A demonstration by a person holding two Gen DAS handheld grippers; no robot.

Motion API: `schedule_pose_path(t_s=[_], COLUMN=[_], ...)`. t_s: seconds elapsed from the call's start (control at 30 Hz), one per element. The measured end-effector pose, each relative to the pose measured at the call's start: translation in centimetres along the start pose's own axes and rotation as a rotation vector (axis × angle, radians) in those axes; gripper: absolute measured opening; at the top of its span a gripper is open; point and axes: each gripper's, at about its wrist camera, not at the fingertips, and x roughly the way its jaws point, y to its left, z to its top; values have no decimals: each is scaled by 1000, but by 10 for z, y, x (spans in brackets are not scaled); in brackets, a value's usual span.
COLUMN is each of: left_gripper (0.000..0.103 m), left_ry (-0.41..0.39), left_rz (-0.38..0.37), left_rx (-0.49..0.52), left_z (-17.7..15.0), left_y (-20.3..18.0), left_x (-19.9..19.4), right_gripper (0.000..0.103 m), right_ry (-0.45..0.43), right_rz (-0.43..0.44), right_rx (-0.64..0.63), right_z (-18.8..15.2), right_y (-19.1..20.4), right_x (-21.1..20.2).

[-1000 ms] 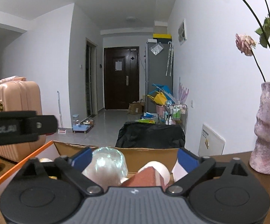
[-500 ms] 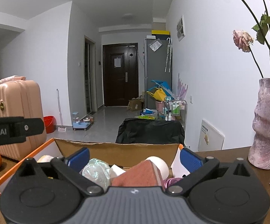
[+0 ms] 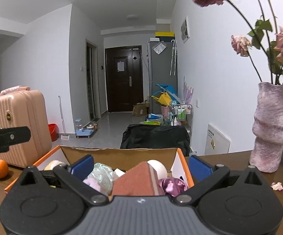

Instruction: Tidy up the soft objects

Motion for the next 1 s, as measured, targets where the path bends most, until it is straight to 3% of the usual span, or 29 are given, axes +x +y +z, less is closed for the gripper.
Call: schedule_pose_path(t_s=[0.47, 1.0], left_gripper=[103, 103], left_ry=[-7, -11], left_rz=[-12, -60], left_rx=[49, 79], left_z=[-6, -28], left_y=[7, 12], left_x=[-65, -179], right_gripper=[103, 103], right_ry=[-35, -87], right_rz=[18, 22], right_rx=[4, -33], right_z=[-3, -29], right_y=[-9, -1], right_x=[-82, -208])
